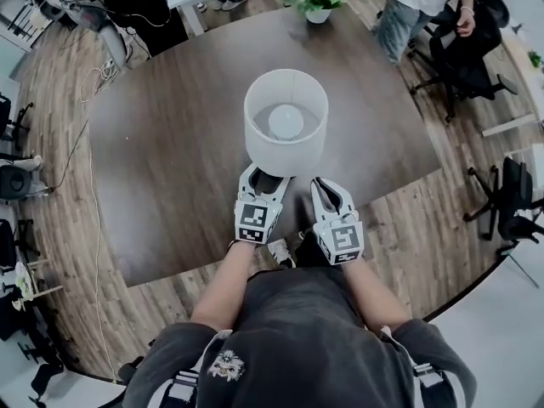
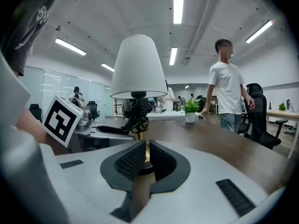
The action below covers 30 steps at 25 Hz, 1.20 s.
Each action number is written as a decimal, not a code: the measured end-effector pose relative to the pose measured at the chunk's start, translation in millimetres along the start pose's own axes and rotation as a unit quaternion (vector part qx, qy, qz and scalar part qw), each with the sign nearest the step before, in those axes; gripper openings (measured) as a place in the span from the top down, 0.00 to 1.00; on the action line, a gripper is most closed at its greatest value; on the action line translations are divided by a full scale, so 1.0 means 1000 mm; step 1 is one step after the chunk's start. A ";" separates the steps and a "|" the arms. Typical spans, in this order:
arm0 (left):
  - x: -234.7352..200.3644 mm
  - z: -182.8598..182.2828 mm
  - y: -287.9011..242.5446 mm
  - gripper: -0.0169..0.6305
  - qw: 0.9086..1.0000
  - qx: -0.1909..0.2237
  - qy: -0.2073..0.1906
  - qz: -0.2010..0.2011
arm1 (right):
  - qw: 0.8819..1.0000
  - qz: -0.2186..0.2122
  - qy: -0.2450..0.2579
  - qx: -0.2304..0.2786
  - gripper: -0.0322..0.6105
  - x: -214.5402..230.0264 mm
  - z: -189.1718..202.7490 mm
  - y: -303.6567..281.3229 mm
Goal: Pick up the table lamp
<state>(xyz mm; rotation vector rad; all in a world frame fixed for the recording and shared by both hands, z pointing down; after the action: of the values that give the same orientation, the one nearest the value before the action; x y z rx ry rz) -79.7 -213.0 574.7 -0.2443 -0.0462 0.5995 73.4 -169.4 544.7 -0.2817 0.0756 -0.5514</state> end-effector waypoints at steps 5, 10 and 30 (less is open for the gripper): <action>-0.001 0.005 -0.029 0.58 1.000 -0.003 -0.007 0.010 | 1.000 -0.005 0.000 -0.012 0.91 0.007 0.005 -0.007; -0.001 0.006 -0.050 0.58 1.000 -0.004 -0.021 0.007 | 1.000 -0.004 0.010 -0.015 0.91 0.014 0.014 -0.010; -0.002 0.007 -0.075 0.81 0.997 -0.013 -0.042 -0.058 | 0.999 -0.018 0.005 -0.030 0.91 0.028 0.025 -0.029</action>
<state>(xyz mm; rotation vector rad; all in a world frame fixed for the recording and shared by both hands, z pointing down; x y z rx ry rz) -41.0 -272.4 599.9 -0.2406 -0.1493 0.4929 86.3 -201.3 577.3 -0.3388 0.0970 -0.5875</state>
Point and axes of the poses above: the fingertips, and each gripper's own axes: y backward along the fingers, x to its right, z out of its underside, the point moved 7 cm from there along y, backward along the fingers
